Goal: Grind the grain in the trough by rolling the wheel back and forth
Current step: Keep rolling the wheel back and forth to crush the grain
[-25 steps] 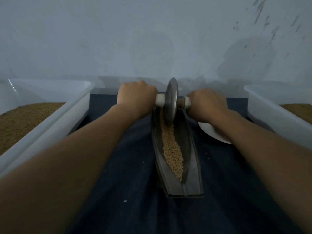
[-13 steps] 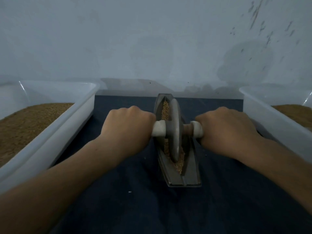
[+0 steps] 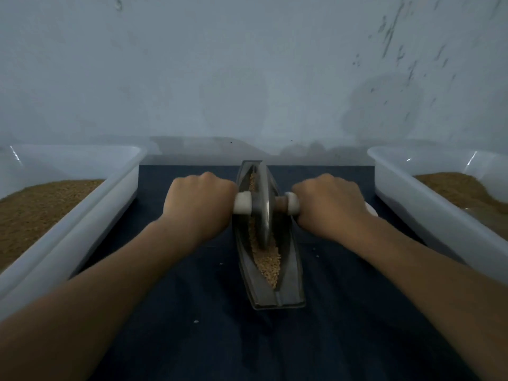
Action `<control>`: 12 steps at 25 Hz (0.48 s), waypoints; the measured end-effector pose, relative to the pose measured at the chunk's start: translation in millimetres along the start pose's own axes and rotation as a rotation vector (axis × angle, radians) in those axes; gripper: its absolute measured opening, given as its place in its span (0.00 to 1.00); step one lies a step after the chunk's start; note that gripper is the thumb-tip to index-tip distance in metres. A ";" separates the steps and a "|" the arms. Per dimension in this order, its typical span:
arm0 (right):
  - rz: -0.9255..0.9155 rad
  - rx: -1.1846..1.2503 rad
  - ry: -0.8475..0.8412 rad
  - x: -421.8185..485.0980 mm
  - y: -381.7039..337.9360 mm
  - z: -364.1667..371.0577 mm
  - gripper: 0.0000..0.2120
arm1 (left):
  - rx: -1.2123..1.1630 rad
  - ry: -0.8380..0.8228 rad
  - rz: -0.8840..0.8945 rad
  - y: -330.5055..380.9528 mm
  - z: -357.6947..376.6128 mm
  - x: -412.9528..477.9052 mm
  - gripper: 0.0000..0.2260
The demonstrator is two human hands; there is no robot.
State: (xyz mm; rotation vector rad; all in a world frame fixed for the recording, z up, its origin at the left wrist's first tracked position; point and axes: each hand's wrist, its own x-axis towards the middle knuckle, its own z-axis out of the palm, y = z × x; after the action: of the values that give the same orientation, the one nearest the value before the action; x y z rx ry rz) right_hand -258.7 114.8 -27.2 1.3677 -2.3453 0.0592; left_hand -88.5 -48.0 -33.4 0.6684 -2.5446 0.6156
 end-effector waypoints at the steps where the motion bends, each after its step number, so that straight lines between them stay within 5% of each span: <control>1: -0.029 -0.020 0.039 -15.8 1.1 -1.3 0.14 | 0.018 0.036 0.037 1.9 -5.7 -12.6 0.11; 5: -0.062 -0.117 0.180 -30.9 -0.8 -10.9 0.24 | 0.049 0.084 0.055 0.3 -15.9 -28.1 0.21; 12: 0.062 -0.016 0.081 48.6 0.5 21.2 0.11 | 0.040 0.017 -0.052 -3.6 23.4 43.6 0.01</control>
State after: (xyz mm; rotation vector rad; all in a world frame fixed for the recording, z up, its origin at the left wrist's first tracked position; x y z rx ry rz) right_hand -286.9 69.9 -28.0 1.2619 -2.3159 0.1117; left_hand -127.8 -78.0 -29.0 0.7378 -2.4968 0.6531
